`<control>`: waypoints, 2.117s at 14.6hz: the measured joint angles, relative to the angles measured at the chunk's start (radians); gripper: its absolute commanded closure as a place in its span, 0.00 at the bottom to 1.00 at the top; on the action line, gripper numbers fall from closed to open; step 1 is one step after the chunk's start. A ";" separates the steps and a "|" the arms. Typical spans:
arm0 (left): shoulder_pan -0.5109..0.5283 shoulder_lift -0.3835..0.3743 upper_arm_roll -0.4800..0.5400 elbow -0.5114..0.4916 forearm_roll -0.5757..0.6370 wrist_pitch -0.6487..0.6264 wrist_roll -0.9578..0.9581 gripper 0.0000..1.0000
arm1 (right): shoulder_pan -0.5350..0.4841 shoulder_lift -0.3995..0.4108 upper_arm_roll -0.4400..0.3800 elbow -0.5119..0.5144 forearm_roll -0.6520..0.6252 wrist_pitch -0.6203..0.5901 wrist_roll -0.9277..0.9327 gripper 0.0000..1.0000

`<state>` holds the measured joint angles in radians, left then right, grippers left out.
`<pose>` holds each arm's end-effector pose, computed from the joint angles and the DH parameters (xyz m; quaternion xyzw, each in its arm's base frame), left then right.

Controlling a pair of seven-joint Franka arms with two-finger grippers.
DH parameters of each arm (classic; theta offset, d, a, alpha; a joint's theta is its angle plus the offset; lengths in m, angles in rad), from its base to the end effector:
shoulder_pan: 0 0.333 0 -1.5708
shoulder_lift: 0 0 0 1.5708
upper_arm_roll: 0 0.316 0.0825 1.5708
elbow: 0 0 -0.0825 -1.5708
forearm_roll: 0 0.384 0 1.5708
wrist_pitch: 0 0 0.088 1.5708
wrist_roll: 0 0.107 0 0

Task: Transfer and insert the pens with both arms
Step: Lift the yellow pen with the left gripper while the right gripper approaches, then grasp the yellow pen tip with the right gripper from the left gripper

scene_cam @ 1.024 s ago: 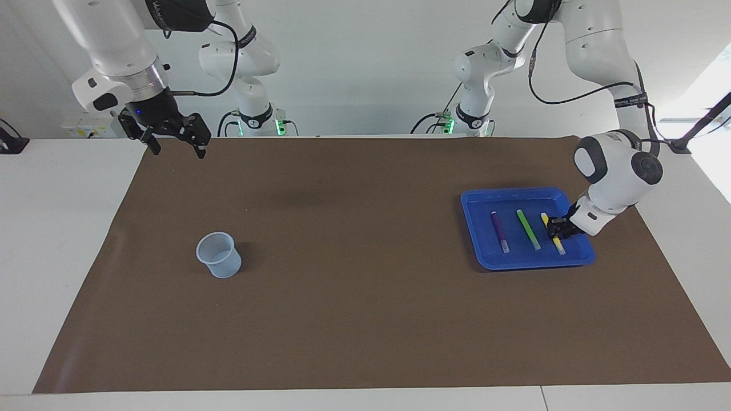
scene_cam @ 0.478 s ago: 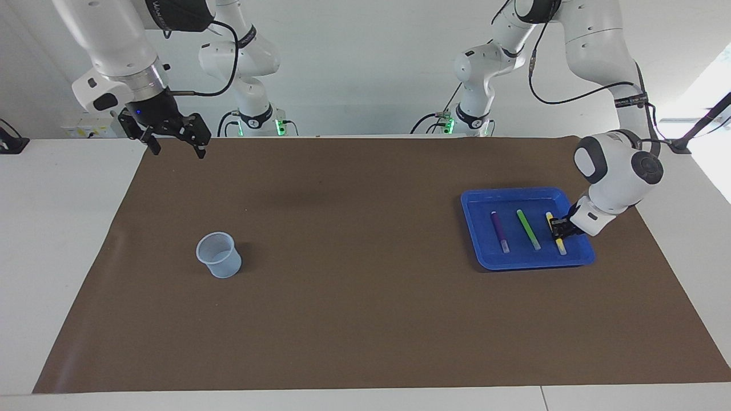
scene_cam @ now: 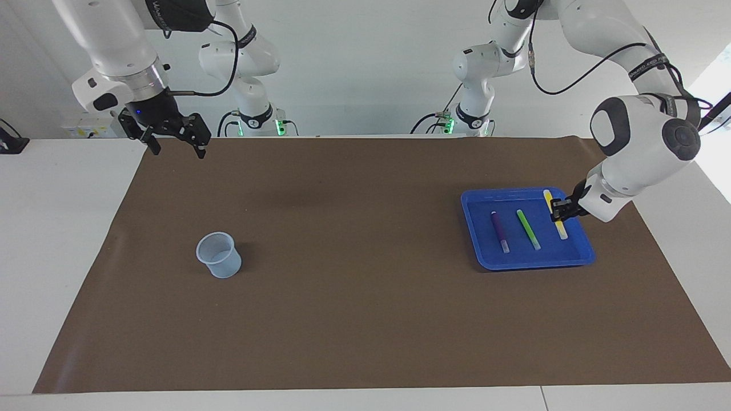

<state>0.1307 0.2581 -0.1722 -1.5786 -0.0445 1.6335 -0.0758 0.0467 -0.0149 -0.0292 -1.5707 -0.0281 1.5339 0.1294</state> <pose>0.6164 -0.0204 0.4760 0.9938 0.0212 -0.1019 0.0381 0.5461 0.0063 0.6296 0.9983 -0.0563 -0.0099 0.0146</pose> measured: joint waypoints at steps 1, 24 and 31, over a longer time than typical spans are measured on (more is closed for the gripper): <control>-0.026 -0.003 -0.001 0.041 -0.047 -0.047 -0.096 1.00 | 0.000 0.000 0.000 0.000 0.000 0.000 0.000 0.00; -0.386 -0.286 -0.207 -0.406 -1.090 0.653 -1.461 1.00 | 0.175 0.002 0.052 -0.022 0.385 0.185 0.215 0.01; -0.403 -0.282 -0.206 -0.418 -1.186 0.692 -1.463 1.00 | 0.229 -0.019 0.079 -0.129 0.437 0.336 0.237 0.01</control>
<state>-0.2725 -0.0237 -0.3787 -1.9966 -1.2301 2.3254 -1.5386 0.2761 -0.0338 0.0501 -1.7001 0.4089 1.8697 0.3668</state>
